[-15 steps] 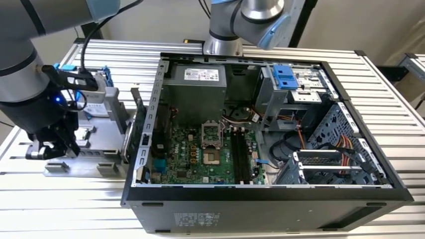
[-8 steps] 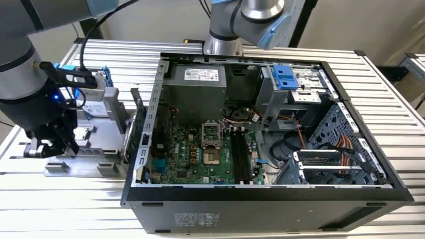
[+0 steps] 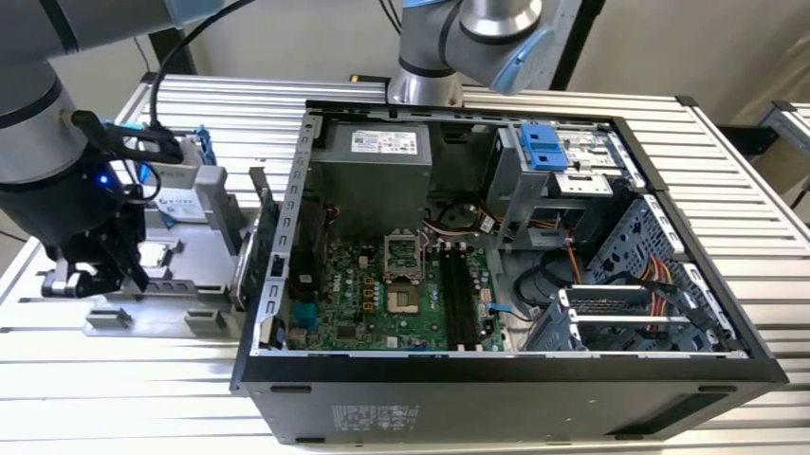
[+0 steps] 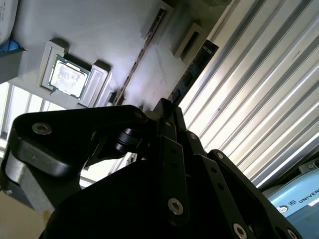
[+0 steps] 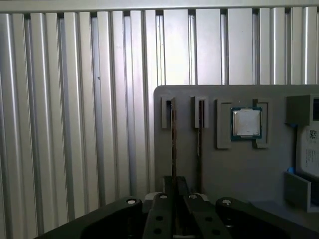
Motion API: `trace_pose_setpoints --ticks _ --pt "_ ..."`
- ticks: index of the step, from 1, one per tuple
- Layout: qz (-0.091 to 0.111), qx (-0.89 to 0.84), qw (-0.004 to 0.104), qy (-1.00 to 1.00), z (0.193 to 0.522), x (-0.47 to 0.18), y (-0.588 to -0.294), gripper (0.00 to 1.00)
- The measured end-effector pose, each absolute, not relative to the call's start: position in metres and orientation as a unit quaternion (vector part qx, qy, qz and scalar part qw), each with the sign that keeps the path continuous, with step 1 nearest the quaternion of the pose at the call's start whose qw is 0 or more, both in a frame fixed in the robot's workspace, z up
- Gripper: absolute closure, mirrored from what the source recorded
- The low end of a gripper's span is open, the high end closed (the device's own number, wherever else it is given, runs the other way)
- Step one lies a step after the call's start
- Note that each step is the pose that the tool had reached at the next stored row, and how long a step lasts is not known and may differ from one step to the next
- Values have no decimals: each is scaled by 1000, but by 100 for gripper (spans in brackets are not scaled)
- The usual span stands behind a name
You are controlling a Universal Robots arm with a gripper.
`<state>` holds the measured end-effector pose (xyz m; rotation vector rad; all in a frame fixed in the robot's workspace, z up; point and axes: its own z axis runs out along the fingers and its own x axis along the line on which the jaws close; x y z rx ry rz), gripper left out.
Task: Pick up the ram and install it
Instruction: 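Pick up the ram and move it above insertion slot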
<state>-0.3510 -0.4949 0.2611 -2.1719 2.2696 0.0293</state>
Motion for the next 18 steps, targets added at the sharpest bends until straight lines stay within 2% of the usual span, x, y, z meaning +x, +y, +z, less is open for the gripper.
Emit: trace_pose_setpoints --ticks 18 --pt "9 -691 0 722 268 -351 -495 100"
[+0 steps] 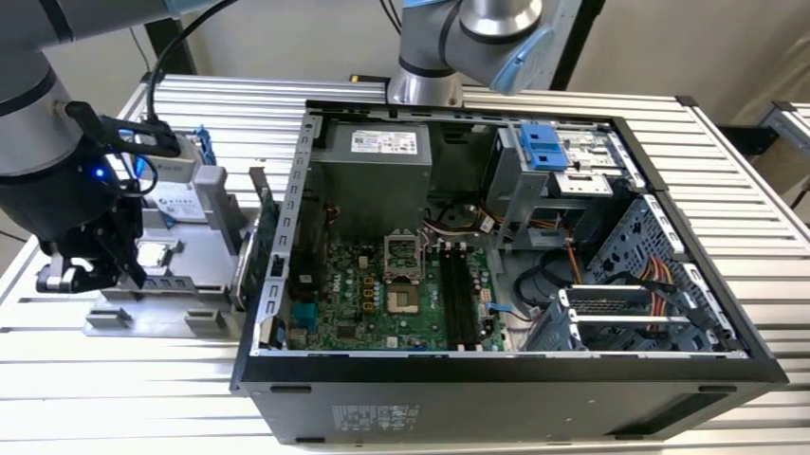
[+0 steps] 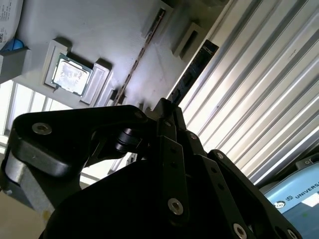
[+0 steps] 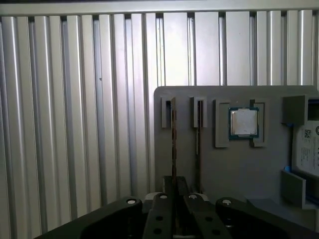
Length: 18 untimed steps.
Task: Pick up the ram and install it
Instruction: 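Pick up the ram and move it above insertion slot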
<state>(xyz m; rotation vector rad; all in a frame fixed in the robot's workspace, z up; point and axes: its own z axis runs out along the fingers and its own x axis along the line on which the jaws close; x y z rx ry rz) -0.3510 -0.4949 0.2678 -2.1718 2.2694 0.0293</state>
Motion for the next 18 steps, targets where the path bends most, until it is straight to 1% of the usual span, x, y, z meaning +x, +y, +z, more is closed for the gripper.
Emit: trace_pose_setpoints --ticks 18 --pt "9 -691 0 722 275 -352 -494 100"
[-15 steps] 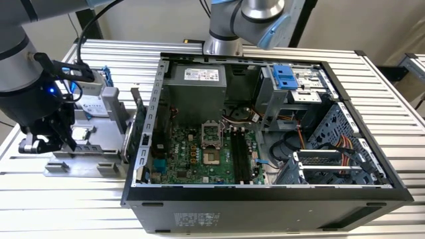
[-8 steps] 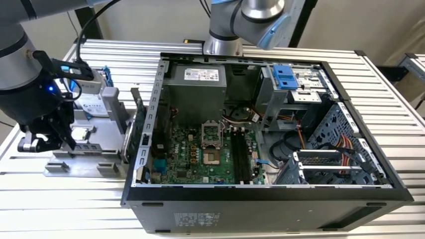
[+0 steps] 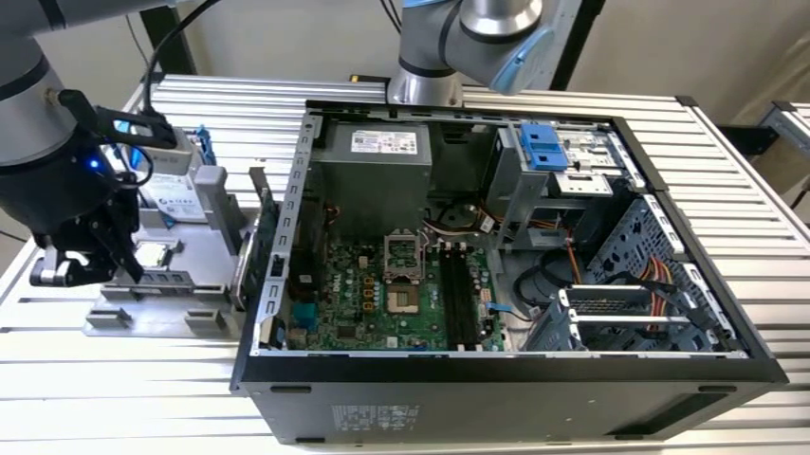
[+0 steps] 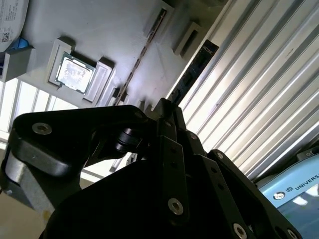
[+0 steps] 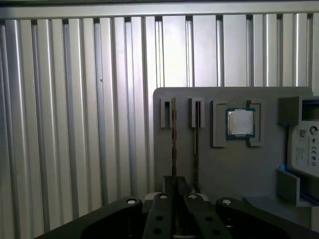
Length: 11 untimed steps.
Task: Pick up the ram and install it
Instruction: 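Pick up the ram and move it above insertion slot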
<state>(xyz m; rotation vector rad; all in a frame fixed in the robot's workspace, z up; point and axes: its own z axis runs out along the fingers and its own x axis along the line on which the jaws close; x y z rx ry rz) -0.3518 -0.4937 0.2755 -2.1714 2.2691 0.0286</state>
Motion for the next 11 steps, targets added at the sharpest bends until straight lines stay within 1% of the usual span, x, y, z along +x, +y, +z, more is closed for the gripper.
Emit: trace_pose_setpoints --ticks 11 --pt "9 -691 0 722 281 -352 -494 100"
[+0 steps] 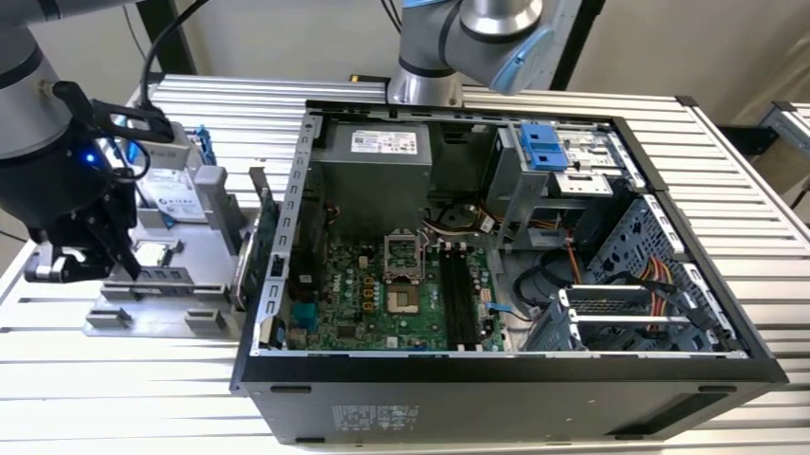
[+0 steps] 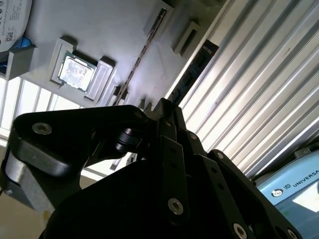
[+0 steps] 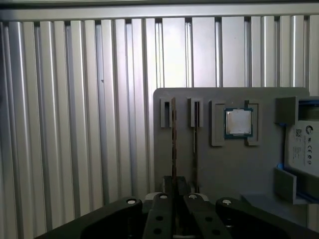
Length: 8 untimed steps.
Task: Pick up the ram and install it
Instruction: 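Pick up the ram and move it above insertion slot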
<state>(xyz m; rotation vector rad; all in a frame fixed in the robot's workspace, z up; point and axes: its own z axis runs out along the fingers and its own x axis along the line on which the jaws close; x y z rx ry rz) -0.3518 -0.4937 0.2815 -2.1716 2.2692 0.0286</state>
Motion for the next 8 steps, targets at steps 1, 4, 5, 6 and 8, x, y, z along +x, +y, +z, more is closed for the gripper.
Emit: trace_pose_setpoints --ticks 1,4,5,6,8 --pt "9 -691 0 722 282 -352 -494 100" --pt "9 -691 0 722 284 -352 -494 100" --pt "9 -691 0 722 285 -352 -494 100" --pt "9 -691 0 722 285 -352 -494 100" --pt "9 -691 0 722 287 -352 -494 100"
